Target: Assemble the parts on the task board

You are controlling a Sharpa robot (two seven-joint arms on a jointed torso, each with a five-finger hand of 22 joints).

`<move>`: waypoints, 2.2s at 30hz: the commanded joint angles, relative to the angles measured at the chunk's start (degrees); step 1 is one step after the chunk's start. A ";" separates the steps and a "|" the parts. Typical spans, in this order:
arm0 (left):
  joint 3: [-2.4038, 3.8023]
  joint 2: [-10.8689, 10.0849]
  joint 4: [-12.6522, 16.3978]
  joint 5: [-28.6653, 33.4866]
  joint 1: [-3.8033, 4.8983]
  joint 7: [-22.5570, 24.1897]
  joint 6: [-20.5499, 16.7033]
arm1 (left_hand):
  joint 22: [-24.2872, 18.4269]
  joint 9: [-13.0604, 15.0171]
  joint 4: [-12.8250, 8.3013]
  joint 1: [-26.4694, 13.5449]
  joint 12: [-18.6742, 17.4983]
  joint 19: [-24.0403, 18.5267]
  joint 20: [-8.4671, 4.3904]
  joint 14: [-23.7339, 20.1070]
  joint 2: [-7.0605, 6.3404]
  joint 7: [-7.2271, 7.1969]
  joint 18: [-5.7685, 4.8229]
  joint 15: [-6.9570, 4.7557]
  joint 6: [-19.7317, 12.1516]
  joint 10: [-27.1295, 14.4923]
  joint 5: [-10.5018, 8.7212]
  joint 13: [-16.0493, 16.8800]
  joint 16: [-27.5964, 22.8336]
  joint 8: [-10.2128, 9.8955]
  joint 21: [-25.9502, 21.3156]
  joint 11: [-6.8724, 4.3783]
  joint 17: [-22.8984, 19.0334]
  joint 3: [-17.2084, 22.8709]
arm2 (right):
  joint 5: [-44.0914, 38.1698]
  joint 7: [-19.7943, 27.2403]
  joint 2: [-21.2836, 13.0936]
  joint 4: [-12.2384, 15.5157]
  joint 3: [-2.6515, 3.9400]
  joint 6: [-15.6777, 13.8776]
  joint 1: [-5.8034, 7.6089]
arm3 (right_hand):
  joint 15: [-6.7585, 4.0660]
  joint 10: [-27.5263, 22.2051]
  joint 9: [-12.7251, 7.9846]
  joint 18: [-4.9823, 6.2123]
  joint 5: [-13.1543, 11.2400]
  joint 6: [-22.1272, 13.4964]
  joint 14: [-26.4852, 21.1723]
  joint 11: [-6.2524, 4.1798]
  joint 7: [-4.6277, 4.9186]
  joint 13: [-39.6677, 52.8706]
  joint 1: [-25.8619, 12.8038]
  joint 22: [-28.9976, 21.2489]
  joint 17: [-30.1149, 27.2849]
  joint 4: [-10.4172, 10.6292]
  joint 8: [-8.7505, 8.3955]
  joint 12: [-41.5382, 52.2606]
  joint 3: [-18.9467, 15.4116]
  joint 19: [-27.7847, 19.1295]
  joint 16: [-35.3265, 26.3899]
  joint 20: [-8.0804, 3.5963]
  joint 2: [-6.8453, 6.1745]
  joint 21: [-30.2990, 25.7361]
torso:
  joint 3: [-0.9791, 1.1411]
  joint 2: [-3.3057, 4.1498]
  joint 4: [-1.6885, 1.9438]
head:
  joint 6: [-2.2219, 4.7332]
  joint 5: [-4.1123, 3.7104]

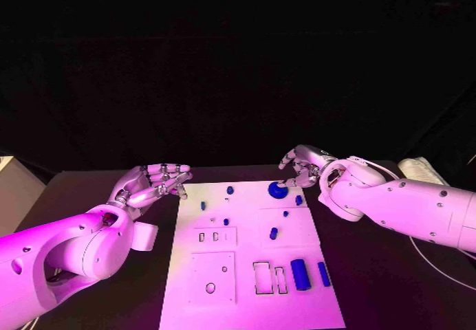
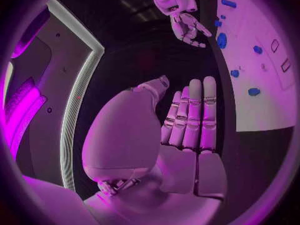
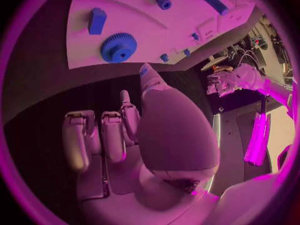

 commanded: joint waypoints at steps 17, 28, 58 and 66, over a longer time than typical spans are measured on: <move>0.04 0.31 -0.06 -0.02 0.07 0.18 1.53 | 0.13 0.08 -0.05 -0.16 0.04 -0.37 -0.05 -0.55 0.12 0.12 0.72 -0.02 0.26 0.19 -0.17 0.09 0.41 -0.23 0.32 0.02 -0.07 0.34 | 2.41 -5.00 2.27 -2.97 -0.11 6.48 -0.72 | 0.64 4.21 0.26 -1.60 0.62 -0.46 5.70 0.42 0.16 12.34 -0.52 15.05 13.76 -0.17 1.74 5.11 1.13 5.99 1.88 0.75 0.89 1.86 | -0.05 0.15 0.15 | -0.93 -0.52; 0.04 0.28 -0.09 -0.05 0.07 0.05 1.50 | 0.17 0.08 -0.05 -0.17 0.04 -0.40 -0.05 -0.56 0.11 0.13 0.72 -0.02 0.26 0.20 -0.18 0.09 0.44 -0.22 0.37 0.02 -0.08 0.35 | 2.41 -4.70 3.29 -3.92 -0.20 5.67 -1.26 | 0.63 4.31 0.38 -1.60 0.59 0.14 5.76 0.34 0.05 12.52 -0.18 15.05 14.09 -0.23 2.38 5.22 1.94 5.99 1.99 0.79 1.45 1.86 | -0.08 0.17 0.11 | -1.00 -0.34; 0.04 0.05 -0.04 -0.08 0.07 -0.14 1.36 | 0.24 0.08 -0.04 -0.22 0.01 -0.48 -0.05 -0.58 0.10 0.18 0.72 -0.02 0.21 0.15 -0.17 0.08 0.50 -0.25 0.48 0.04 -0.10 0.37 | -1.52 -3.40 4.01 -3.96 -0.40 2.66 -1.85 | -0.49 5.08 -0.40 -1.60 0.66 4.73 5.78 -0.84 -1.23 13.41 2.75 15.05 14.21 -1.37 3.88 5.73 11.88 5.99 2.03 -0.13 2.20 1.86 | -0.11 0.18 0.12 | -1.22 -0.35; 0.04 0.08 -0.08 -0.09 0.07 -0.16 1.40 | 0.24 0.08 -0.04 -0.22 0.01 -0.48 -0.05 -0.58 0.10 0.18 0.72 -0.02 0.21 0.15 -0.17 0.08 0.50 -0.25 0.48 0.04 -0.10 0.37 | -4.81 -2.85 3.86 -1.50 -0.40 -3.48 -1.91 | -0.78 5.65 -0.63 -1.60 0.55 5.71 5.79 -1.17 -1.58 14.00 1.29 15.05 14.26 -1.18 4.13 6.18 13.74 5.99 2.04 -0.43 1.43 1.86 | -0.10 0.16 0.20 | -0.96 -0.27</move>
